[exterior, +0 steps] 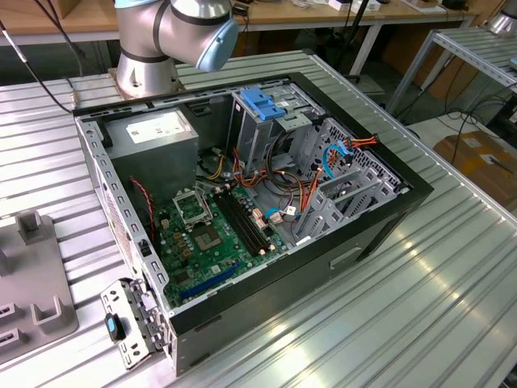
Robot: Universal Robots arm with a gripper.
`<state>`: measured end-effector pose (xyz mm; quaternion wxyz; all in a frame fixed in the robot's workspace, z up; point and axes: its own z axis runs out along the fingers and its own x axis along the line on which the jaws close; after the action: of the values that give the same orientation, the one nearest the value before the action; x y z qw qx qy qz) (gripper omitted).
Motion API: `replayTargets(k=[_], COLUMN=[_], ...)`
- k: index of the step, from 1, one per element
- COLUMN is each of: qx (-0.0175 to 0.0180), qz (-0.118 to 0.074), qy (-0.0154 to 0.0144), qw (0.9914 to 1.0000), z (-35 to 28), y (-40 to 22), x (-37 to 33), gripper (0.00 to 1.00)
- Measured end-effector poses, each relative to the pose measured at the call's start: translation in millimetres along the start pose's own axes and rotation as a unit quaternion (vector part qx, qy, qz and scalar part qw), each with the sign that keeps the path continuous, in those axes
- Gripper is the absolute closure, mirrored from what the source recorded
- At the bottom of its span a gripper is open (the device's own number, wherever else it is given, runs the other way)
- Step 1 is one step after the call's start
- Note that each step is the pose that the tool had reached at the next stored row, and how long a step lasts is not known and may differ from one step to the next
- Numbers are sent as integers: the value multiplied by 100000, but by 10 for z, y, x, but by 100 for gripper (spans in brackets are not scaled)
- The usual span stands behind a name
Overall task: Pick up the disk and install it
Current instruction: 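Reach for the disk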
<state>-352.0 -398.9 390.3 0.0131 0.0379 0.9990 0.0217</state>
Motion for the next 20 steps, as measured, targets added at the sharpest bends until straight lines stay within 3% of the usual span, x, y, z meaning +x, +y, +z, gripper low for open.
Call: replayTargets(k=[20], qx=[5], qz=[-1], qy=[2], qw=[100000], z=[1], y=[-5], x=[70], gripper=[89])
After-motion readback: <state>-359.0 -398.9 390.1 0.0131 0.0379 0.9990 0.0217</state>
